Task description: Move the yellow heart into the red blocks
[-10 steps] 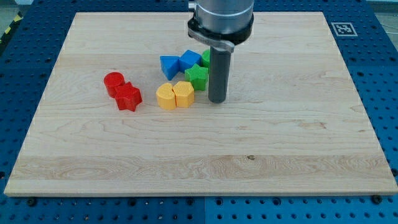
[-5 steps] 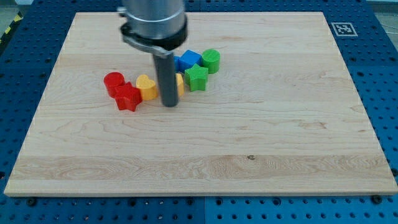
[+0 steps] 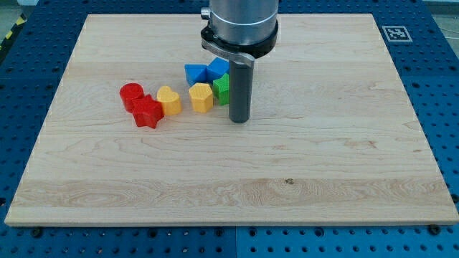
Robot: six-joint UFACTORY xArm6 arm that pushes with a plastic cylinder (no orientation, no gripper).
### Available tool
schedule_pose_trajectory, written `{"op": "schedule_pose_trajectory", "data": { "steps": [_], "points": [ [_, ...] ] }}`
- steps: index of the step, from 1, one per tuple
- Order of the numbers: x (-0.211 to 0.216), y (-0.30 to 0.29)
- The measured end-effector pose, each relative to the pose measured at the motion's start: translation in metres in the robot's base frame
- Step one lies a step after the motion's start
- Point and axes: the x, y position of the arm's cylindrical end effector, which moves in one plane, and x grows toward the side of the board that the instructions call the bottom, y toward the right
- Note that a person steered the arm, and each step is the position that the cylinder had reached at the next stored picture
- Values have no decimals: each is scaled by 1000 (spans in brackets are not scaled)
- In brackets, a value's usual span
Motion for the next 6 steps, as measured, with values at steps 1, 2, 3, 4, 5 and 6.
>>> {"op": "schedule_pose_trajectory", "data": {
  "steps": [1, 2, 3, 4, 5, 6],
  "points": [
    [-2, -17],
    [-8, -17],
    [-3, -32],
    [-8, -44],
    [-18, -39],
    [-18, -17]
  ]
}}
